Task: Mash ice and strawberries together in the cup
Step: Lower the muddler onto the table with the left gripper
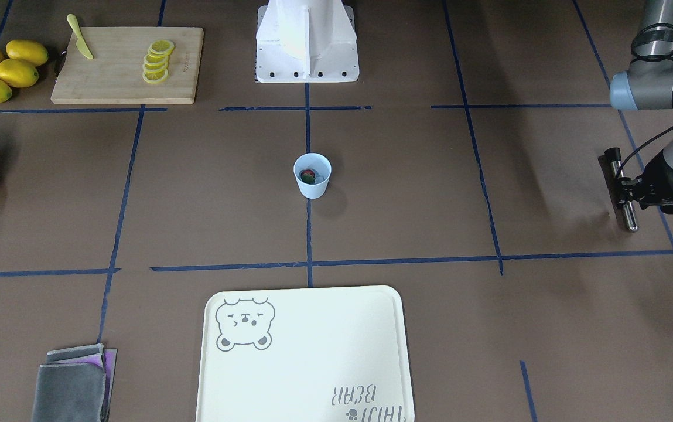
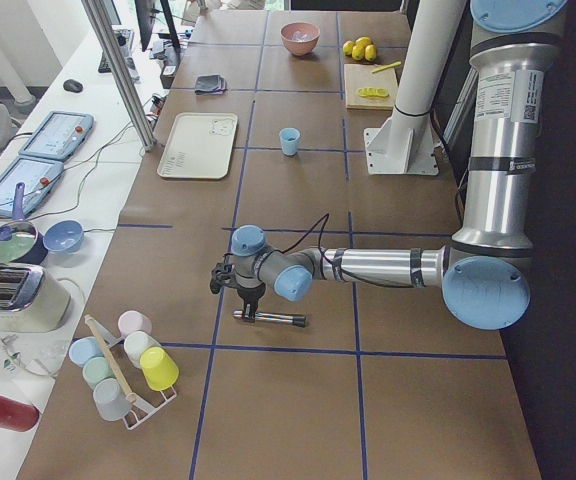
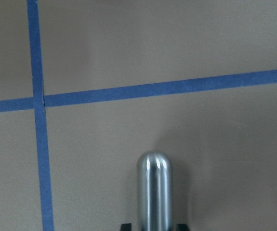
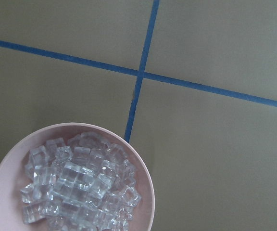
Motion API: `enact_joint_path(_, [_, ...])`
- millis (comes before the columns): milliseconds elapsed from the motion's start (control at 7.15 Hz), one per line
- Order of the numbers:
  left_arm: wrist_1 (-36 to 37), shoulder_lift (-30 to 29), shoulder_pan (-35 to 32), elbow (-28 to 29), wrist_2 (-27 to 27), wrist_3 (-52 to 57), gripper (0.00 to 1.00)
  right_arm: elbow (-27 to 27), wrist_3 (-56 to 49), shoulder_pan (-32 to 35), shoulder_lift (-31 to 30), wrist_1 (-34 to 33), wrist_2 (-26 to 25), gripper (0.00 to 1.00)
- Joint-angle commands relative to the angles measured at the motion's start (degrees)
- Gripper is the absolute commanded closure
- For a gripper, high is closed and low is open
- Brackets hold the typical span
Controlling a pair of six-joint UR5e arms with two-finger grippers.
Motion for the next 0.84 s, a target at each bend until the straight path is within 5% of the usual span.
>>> enact_joint_path(0, [3.0, -0.4, -6.6, -0.3, -6.2, 7.5, 0.0, 0.0, 0.0, 0.0, 0.0, 0.0, 0.2, 0.0])
enact_joint_path(280, [15.1, -0.7, -16.1, -3.7, -10.0, 23.7, 0.0, 0.0, 0.0, -0.1, 0.1, -0.1, 0.3, 0.0])
enact_joint_path(560, [39.5, -1.4, -25.2, -12.4, -10.1, 37.9, 0.0, 0.0, 0.0, -0.1, 0.1, -0.1, 0.4, 0.0])
enact_joint_path(699, [44.4, -1.1, -28.9, -12.7, -13.2, 38.9, 0.0, 0.0, 0.0, -0.1, 0.1, -0.1, 0.4, 0.0])
